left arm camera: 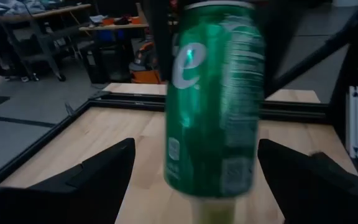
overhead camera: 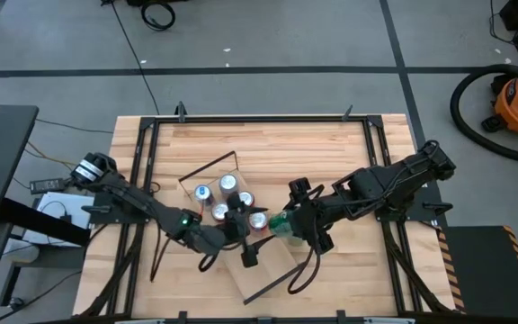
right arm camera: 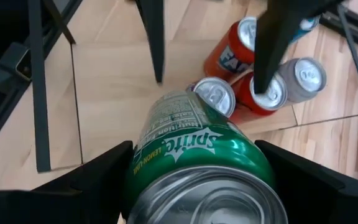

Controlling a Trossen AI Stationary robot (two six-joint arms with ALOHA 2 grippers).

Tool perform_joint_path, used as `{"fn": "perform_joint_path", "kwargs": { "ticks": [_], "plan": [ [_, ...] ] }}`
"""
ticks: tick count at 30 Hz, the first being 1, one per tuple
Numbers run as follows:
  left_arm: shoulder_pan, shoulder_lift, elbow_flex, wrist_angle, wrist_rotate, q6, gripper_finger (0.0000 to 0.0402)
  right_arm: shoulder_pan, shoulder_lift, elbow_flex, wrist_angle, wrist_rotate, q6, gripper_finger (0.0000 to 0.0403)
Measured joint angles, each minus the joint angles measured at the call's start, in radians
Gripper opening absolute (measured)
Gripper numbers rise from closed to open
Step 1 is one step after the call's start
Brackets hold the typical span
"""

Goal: Place canned beverage on shelf
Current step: Put the green soda can on the shelf

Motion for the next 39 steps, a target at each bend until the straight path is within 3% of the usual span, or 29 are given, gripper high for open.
{"fn": "perform_joint_path", "kwargs": {
  "ticks": [6,12,22,39],
  "plan": [
    [0.045,0.000,0.000,0.043,0.096,0.001,0.0350,0.000,-0.001,-0.012,0.045,0.029,-0.024,0.0330],
    [0.051,0.000,0.000,0.039,0.093,0.058,0.0350,0.000,-0.001,-0.015,0.084,0.109,-0.037,0.0330],
    [0.051,-0.001,0.000,0.023,0.086,0.171,0.0350,-0.026,-0.001,-0.015,0.108,0.099,-0.018,0.0330],
    [0.049,-0.001,0.000,0.014,0.102,0.173,0.0341,-0.027,-0.001,-0.015,0.174,0.071,-0.007,0.0330]
  ]
}}
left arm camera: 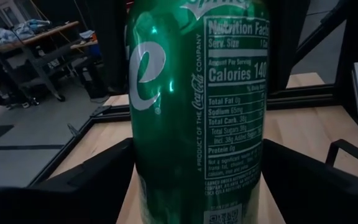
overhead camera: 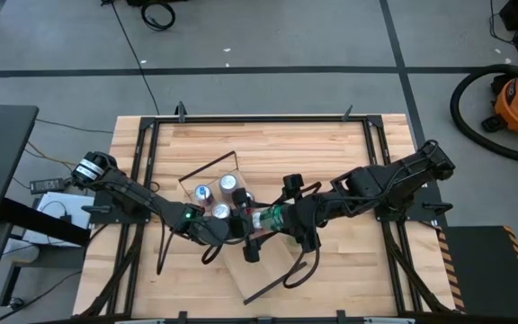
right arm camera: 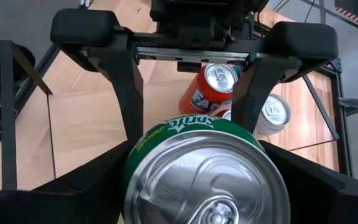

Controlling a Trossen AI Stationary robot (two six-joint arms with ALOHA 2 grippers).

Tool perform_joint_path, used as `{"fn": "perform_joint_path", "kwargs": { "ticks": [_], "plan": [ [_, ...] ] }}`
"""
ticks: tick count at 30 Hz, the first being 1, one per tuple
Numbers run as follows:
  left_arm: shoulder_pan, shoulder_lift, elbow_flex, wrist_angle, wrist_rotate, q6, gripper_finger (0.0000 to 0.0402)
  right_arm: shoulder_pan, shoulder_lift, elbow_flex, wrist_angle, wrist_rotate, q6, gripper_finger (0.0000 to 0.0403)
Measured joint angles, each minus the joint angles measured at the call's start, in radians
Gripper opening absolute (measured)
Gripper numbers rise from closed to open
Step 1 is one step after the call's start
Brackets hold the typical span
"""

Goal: Place canned beverage on shelf
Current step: Put the green soda can on the shelf

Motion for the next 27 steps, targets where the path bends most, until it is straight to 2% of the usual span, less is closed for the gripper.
{"fn": "perform_joint_path", "kwargs": {
  "ticks": [7,27],
  "plan": [
    [0.000,0.000,0.000,0.000,0.000,-0.004,0.0298,0.000,0.000,0.000,0.000,-0.013,-0.001,0.0330],
    [0.000,0.002,-0.002,-0.006,-0.003,-0.049,0.0295,0.000,-0.005,0.002,0.008,-0.045,-0.010,0.0351]
  ]
}}
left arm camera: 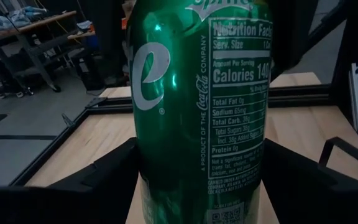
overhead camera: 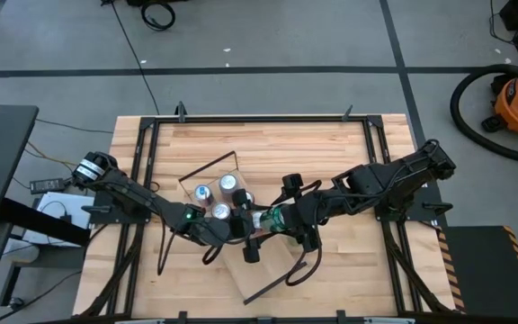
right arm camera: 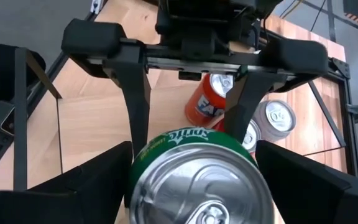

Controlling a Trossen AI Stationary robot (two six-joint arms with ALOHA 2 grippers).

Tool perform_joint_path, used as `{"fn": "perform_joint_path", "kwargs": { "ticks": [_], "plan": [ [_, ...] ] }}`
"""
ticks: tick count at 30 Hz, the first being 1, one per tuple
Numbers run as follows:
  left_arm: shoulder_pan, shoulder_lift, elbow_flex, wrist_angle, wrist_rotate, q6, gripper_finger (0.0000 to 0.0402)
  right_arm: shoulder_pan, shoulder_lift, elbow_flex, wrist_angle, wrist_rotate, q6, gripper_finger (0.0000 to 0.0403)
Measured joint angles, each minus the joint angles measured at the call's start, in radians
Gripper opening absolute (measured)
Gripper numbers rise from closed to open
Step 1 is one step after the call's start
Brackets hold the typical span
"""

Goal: Place canned beverage on shelf
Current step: Put the green soda can on the shelf

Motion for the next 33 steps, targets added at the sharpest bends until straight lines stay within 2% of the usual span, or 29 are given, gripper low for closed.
{"fn": "perform_joint_path", "kwargs": {
  "ticks": [10,17,22,27,33],
  "plan": [
    [0.000,0.000,0.000,0.003,-0.003,-0.002,0.0296,0.006,-0.016,0.000,0.039,0.014,-0.020,0.0352],
    [0.000,0.000,0.000,0.004,-0.023,-0.006,0.0297,0.010,-0.089,0.000,0.070,0.035,-0.034,0.0352],
    [-0.009,0.000,0.000,0.005,-0.057,-0.041,0.0297,0.010,-0.152,0.000,0.024,0.119,-0.009,0.0352],
    [-0.079,-0.003,0.000,0.003,-0.139,-0.048,0.0297,0.020,-0.199,-0.001,-0.075,0.202,0.083,0.0352],
    [-0.184,-0.029,0.001,-0.016,-0.291,-0.079,0.0297,0.071,-0.233,-0.002,-0.177,0.337,0.188,0.0352]
  ]
}}
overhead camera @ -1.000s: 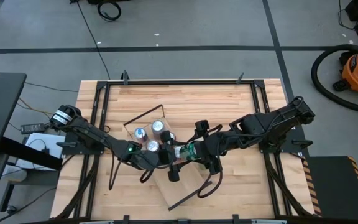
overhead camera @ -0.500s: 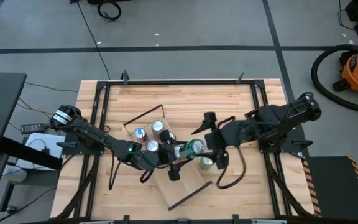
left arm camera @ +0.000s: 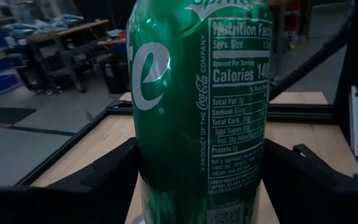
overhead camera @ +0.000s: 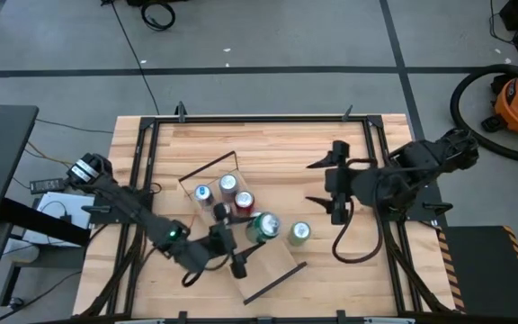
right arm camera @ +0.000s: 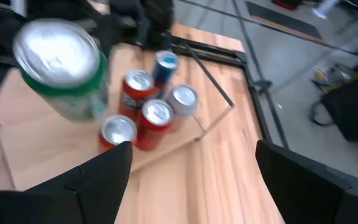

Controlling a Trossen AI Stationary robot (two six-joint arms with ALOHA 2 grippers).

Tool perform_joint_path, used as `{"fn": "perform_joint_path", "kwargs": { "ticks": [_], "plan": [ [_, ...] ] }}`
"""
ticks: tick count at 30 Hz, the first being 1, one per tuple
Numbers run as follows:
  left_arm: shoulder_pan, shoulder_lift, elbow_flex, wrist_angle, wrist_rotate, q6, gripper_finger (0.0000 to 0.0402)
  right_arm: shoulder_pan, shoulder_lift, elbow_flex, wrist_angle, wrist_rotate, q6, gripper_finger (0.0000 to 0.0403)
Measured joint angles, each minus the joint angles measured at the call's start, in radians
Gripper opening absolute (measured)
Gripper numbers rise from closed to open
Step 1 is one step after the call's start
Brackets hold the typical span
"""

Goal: Place canned beverage on shelf
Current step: Put the green soda can on the shelf

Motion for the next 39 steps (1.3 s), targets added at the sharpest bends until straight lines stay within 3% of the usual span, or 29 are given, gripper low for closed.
{"fn": "perform_joint_path", "kwargs": {
  "ticks": [4,9,22,29,34,39],
  "plan": [
    [-0.088,0.000,0.000,-0.075,-0.122,-0.077,0.0298,0.041,-0.014,-0.042,-0.021,0.077,0.066,0.0352],
    [-0.170,0.000,-0.034,-0.222,-0.220,-0.331,0.0298,0.074,-0.044,-0.155,-0.012,0.122,0.119,0.0352],
    [-0.287,0.011,-0.229,-0.201,-0.251,-0.703,0.0298,0.078,-0.177,-0.392,0.233,0.134,0.127,0.0352],
    [-0.331,0.030,-0.340,0.064,-0.281,-0.661,0.0298,0.072,-0.215,-0.496,0.339,0.134,0.122,0.0352],
    [-0.328,0.131,-0.319,0.208,-0.280,-0.536,0.0298,0.062,-0.217,-0.516,0.361,0.134,0.127,0.0352],
    [-0.341,0.201,-0.282,0.224,-0.341,-0.475,0.0298,0.060,-0.217,-0.516,0.370,0.132,0.130,0.0352]
  ]
}}
